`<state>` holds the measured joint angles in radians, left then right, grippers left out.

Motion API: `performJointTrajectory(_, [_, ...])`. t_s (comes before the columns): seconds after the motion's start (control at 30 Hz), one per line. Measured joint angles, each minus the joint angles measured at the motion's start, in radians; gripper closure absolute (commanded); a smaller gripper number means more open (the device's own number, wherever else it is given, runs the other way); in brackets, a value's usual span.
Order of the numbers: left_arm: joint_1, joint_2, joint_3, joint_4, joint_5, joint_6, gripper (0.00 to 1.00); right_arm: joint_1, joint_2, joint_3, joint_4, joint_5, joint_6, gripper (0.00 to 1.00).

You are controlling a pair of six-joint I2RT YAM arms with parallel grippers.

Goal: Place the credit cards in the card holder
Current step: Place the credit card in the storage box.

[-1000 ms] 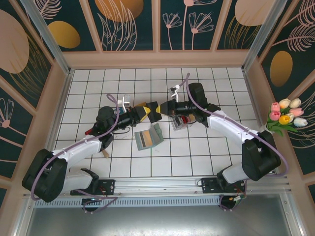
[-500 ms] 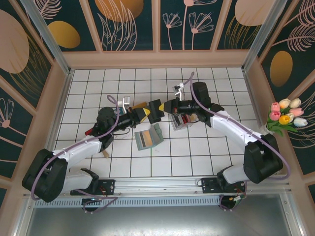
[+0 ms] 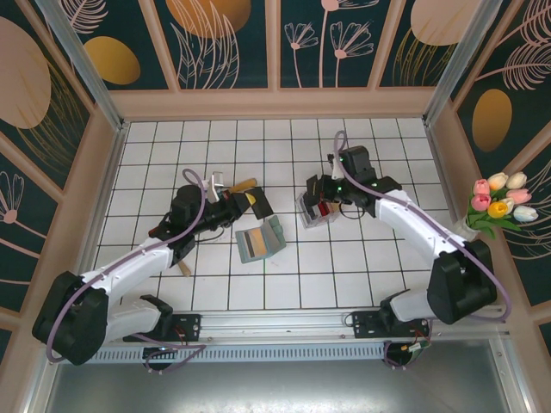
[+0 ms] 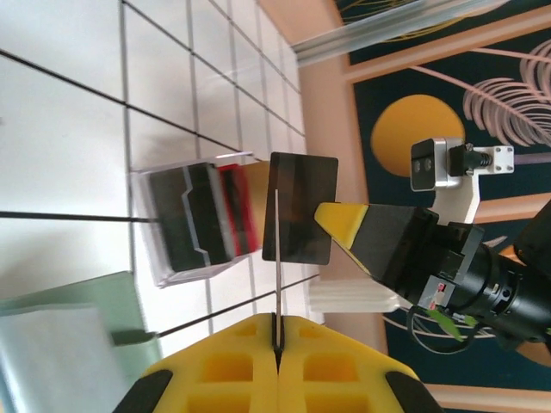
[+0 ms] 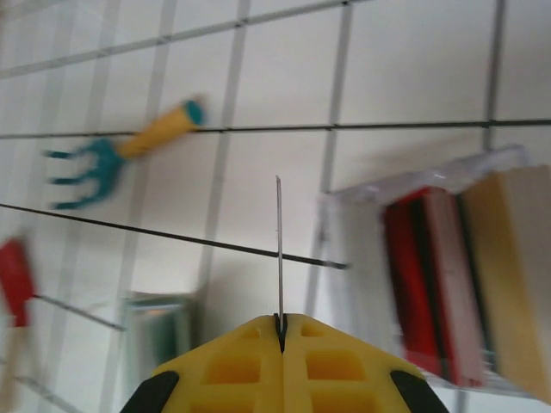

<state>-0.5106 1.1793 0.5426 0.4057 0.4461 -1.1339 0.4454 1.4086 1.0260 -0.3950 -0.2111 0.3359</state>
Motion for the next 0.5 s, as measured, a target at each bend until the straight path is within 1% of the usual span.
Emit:
performJointTrajectory(0.13, [0.0, -0.005, 0.0, -0.045, -0.014, 0.017, 0.95, 0.023, 0.071, 0.002, -0.027, 0.082, -0.073, 0.98])
performJointTrajectory(0.33, [0.0, -0.007, 0.0, -0.061, -0.021, 0.024, 0.94, 0.066, 0.136, 0.024, -0.029, 0.128, -0.141, 0.98])
performJointTrajectory(0.5, [0.0, -0.007, 0.0, -0.061, -0.021, 0.024, 0.94, 0.09, 0.191, 0.053, -0.029, 0.179, -0.164, 0.98])
